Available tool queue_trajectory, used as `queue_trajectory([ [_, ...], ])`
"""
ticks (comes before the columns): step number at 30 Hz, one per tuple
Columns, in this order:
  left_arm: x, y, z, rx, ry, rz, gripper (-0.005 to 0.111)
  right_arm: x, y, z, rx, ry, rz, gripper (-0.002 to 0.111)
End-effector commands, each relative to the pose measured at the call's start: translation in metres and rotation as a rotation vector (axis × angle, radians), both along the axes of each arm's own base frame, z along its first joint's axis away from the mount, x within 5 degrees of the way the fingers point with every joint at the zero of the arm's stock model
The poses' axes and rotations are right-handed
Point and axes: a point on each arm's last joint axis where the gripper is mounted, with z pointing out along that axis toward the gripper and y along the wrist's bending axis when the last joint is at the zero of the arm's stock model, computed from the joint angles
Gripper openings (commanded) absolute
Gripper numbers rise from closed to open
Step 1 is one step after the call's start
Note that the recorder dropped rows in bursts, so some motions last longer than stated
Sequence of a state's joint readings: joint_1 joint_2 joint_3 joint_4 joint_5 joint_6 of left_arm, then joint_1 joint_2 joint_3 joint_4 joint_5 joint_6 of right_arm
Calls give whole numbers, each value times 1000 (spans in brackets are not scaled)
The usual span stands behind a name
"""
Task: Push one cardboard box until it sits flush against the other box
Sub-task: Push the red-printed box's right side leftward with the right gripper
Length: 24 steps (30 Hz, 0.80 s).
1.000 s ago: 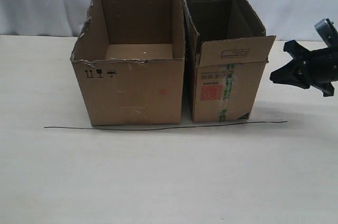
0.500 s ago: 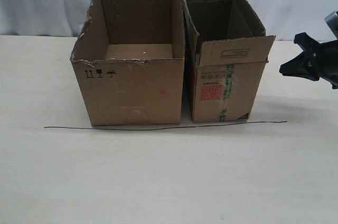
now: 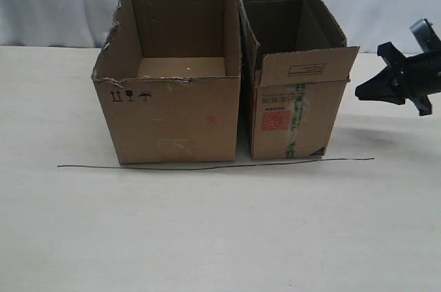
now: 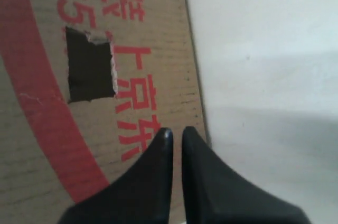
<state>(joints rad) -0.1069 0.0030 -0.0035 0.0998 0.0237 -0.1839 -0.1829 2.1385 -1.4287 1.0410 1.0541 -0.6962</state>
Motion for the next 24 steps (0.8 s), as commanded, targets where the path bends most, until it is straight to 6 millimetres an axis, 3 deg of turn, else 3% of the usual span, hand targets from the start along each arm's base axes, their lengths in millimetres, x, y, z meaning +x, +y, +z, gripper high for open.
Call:
queue_trajectory([
  [1, 0, -1, 0, -2, -7, -10, 0, 1, 1, -6, 35, 39, 58, 5],
  [17, 0, -1, 0, -2, -7, -10, 0, 8, 5, -3, 118, -7, 9, 5],
  [24, 0, -1, 0, -2, -7, -10, 0, 19, 30, -5, 74, -72, -20, 5],
])
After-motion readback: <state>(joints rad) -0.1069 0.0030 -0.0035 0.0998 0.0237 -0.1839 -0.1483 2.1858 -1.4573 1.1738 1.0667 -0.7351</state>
